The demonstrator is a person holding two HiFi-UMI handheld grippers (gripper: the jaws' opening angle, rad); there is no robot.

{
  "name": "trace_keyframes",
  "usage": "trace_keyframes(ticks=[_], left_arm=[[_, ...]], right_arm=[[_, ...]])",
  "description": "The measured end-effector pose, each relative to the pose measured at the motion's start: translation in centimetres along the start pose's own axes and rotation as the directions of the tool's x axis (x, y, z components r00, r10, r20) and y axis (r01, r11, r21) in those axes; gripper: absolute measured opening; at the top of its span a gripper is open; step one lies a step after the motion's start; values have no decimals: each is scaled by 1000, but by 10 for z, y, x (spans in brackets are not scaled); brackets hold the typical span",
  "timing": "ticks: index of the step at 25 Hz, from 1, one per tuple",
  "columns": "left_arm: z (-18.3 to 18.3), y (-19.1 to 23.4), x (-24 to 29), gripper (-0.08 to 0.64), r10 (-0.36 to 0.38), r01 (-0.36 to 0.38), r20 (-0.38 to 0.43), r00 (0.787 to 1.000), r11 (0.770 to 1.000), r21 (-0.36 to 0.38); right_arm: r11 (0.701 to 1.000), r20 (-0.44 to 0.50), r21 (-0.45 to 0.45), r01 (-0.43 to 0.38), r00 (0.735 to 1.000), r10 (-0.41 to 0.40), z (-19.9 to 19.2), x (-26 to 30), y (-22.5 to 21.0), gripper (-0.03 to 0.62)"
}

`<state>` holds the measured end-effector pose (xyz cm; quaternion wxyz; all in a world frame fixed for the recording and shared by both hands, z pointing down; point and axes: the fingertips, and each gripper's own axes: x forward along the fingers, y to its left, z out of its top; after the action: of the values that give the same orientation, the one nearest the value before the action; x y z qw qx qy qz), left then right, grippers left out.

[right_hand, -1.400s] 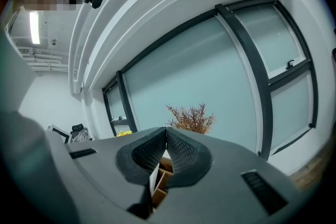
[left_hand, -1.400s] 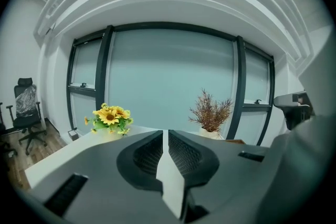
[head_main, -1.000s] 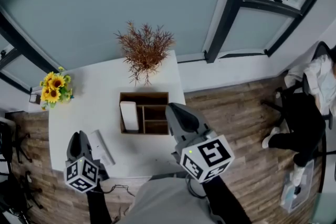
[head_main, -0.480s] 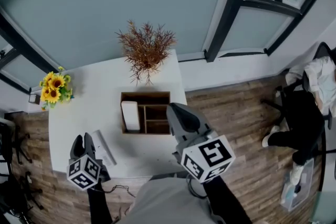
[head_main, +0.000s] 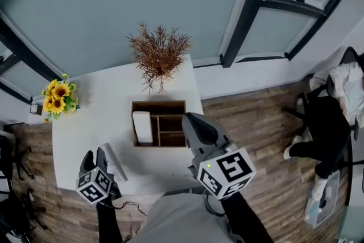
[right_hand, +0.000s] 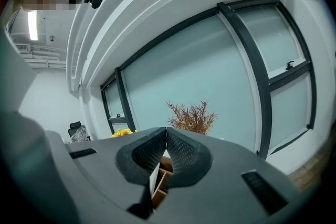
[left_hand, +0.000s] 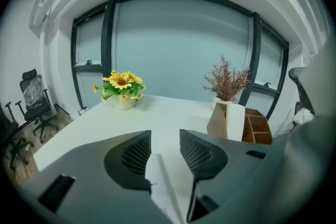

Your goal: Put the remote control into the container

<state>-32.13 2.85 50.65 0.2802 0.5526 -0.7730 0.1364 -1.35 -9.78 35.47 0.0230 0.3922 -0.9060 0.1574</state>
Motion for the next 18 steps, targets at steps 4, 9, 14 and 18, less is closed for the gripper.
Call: trace_keyframes(ticks=[4,9,14,18], left_arm=[[-6,2,6,150,-1,1,-23,1000,1000,3],[-16,4,13,162,-14,14,-60,998,1000,-10],[-32,13,23,190,-2,1,-111,994,1000,-13],[-42,15,30,200,-1,0,-147,989,1000,-9]], right_arm=[[1000,-3,-3,3,1000,-3,0,2,1,5],[1000,-11,-7,4,1000,-4,0,4,2,5],[1000,-13,-4,15,1000,-15,-2,4,1,5],[1000,-16,-5,23,1000,-23,-3,3,0,5]])
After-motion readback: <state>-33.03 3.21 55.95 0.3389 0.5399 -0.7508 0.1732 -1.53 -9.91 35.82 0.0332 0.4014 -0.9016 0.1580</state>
